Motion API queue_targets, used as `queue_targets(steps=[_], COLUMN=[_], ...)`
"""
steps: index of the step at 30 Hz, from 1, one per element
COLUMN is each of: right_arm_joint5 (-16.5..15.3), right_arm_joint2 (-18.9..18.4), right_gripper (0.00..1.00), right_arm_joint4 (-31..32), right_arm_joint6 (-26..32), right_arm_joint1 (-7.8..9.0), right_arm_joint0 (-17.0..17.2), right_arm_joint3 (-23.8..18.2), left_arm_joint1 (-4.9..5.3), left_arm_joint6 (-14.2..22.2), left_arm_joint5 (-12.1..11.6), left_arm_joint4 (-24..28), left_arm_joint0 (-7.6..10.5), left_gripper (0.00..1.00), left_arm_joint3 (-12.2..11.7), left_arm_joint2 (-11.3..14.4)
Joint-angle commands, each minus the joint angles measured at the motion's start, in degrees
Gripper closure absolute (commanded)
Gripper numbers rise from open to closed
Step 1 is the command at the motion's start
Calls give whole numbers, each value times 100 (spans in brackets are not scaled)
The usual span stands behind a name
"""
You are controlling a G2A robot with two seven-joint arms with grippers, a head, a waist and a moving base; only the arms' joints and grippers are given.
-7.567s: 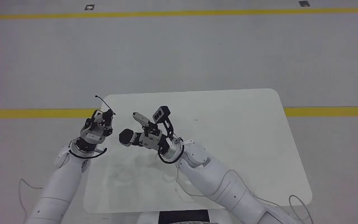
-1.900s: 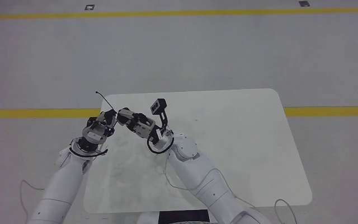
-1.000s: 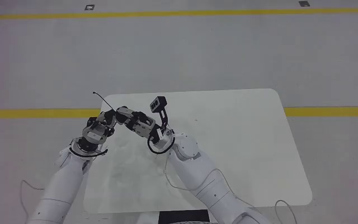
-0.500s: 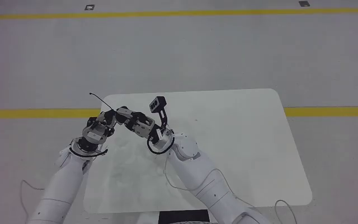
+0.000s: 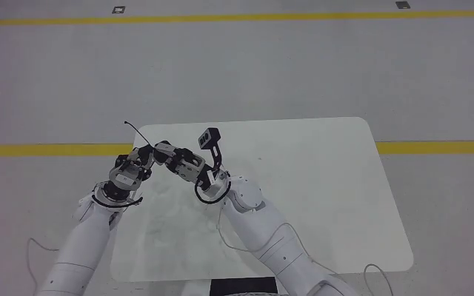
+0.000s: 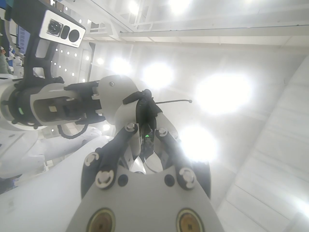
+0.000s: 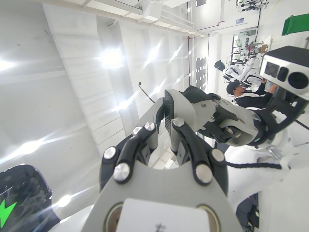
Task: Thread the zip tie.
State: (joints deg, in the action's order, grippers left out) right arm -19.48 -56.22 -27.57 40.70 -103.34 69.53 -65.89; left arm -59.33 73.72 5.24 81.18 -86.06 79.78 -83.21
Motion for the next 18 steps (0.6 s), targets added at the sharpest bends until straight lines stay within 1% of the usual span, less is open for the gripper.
queue_targets(steps=[1,18], right_arm_joint5=[0,0], right_arm_joint2=[-12,-3], right_gripper=[100,100], right_arm_joint4=[7,-34], right_arm_joint6=[-6,-35], right_arm_joint1=[1,5], right_arm_joint0=[4,15], right_arm_joint3=[5,62], left_arm_joint1=[0,0], left_arm_joint6=[0,0], left_arm_joint5=[0,0], left_arm_joint4=[0,0], left_arm_joint0=[0,0], left_gripper=[100,100], left_arm_joint3=[0,0], left_arm_joint2=[0,0])
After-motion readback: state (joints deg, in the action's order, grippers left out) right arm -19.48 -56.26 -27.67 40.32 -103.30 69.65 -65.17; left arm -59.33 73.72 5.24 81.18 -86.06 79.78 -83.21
